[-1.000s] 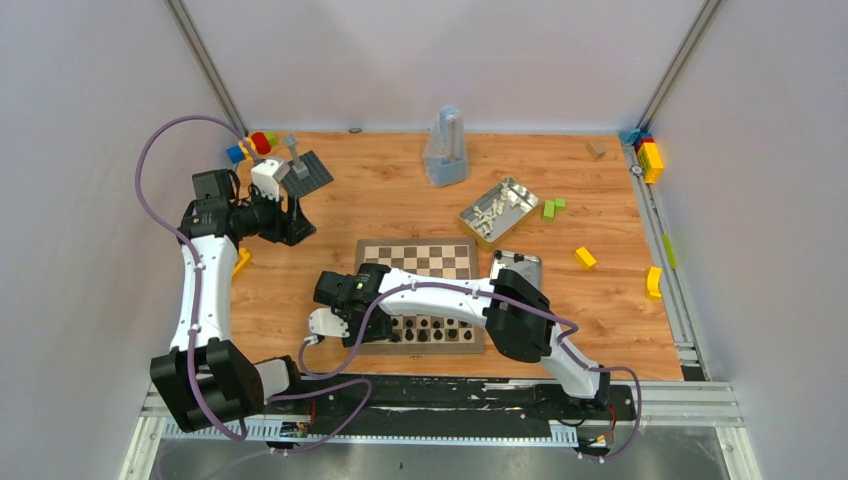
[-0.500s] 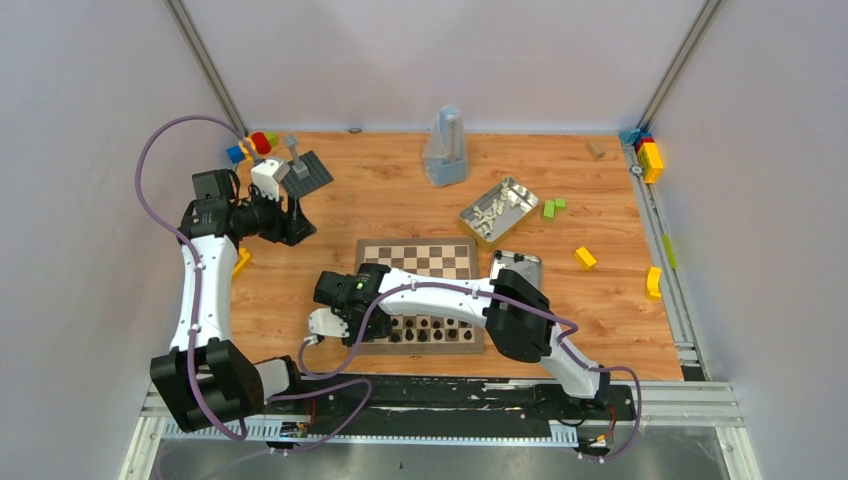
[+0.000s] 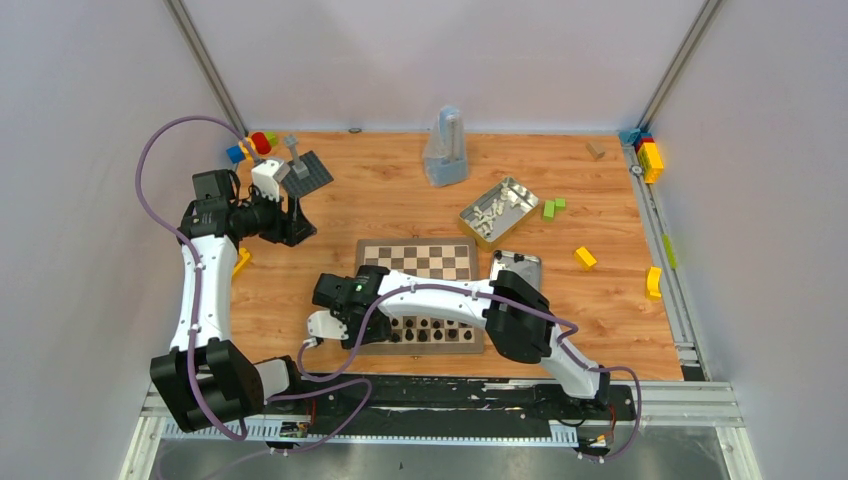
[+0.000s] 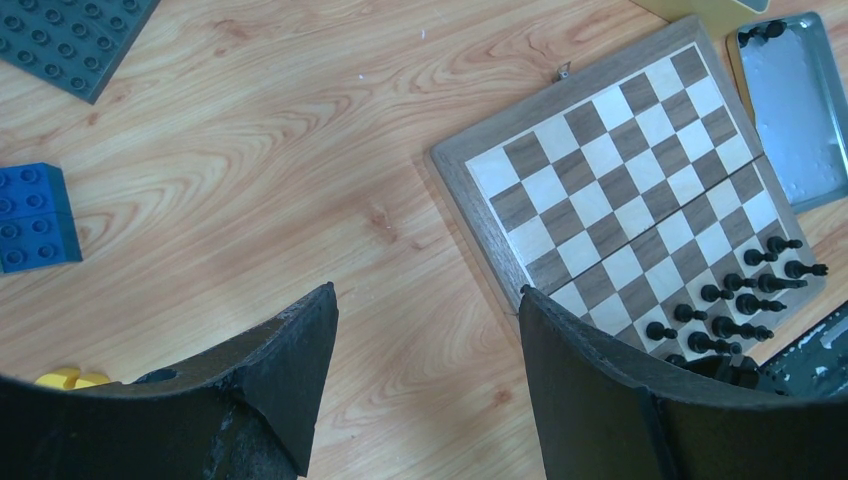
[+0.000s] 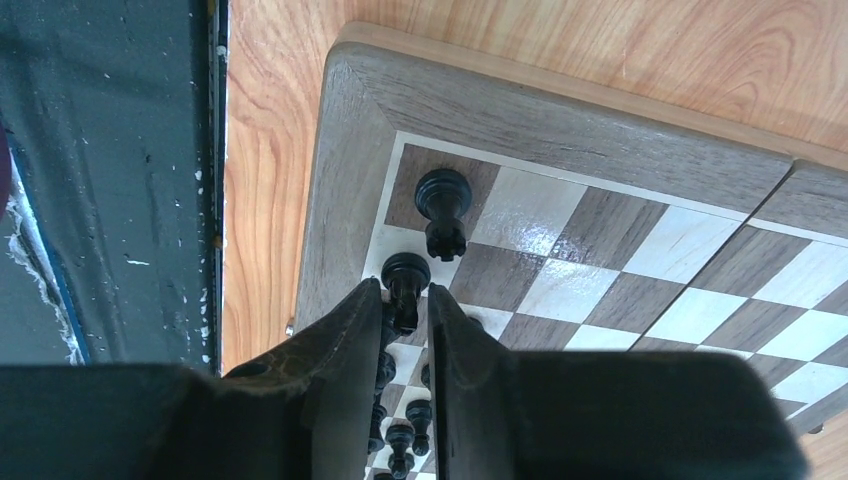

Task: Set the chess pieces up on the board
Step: Place the chess piece on the chessboard, then pick up the chess piece from the storage box.

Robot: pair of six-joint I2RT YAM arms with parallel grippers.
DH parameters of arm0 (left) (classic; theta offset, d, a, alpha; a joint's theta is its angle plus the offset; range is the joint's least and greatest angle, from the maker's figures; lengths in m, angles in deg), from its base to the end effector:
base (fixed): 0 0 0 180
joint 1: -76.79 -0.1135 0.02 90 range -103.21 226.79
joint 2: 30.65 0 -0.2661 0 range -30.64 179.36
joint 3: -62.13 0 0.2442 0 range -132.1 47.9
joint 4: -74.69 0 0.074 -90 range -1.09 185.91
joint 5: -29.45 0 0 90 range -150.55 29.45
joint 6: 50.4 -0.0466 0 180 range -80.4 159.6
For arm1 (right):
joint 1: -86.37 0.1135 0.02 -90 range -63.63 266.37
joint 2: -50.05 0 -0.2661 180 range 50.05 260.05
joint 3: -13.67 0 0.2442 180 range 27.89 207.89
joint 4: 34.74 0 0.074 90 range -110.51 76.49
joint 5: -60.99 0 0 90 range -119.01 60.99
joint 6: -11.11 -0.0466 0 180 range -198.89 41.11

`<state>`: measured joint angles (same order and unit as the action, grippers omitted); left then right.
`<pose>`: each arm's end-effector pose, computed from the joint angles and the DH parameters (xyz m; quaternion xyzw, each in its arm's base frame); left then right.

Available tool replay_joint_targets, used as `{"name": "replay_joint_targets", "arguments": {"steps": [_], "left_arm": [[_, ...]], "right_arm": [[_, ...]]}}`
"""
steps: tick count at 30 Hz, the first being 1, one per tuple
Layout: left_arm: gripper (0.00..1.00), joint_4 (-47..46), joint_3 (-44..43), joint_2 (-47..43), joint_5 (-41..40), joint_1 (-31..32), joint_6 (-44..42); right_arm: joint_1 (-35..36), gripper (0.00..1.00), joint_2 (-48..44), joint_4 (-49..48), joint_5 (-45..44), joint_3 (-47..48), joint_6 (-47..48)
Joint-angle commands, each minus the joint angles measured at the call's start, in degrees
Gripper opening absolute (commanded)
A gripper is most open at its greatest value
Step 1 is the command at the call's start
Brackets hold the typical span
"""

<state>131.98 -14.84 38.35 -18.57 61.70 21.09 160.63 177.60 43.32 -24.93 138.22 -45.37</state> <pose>0.2372 0.0317 0.3134 0.1506 0.8713 -0.2277 0.4078 0.1175 0.4290 0.1927 -0.8066 0.5849 0.0604 0.0607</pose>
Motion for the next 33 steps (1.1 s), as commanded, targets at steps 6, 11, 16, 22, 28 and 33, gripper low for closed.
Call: {"name": "replay_joint_targets", "arguments": {"steps": [6,11,16,22,28,33], "left_arm": [[0.75,0.4,-1.1,-1.7,1.3,-0.4,-1.4],[0.75,0.5,-1.5,-1.7,1.5,-0.4,-1.2],[0.75,-0.1,-1.5,-3.0,1.7,-0.4,-0.9],[0.76,-0.5,-1.5,-4.5,4.2,-0.4,-0.8],[0.77,-2.0,-0.5,-6.3,4.1,-0.4,-0.3],[0.78,-2.5,-0.1,-6.4,3.5,-0.4,0.4]], "right_arm": [[0.3,0.41,-1.9,-3.1,-2.2,3.3,-2.0],[-0.4,0.47,-5.5,-4.5,-3.2,4.2,-2.9],[-3.1,0.5,-12.0,-7.3,-5.5,0.4,-4.3],[-9.2,0.53,-20.5,-10.7,-6.0,-7.0,-5.4],[-18.5,0.59,-30.4,-15.7,-0.3,-16.7,-8.5],[-29.2,0.54,-35.2,-16.9,6.4,-23.6,-11.9]]}}
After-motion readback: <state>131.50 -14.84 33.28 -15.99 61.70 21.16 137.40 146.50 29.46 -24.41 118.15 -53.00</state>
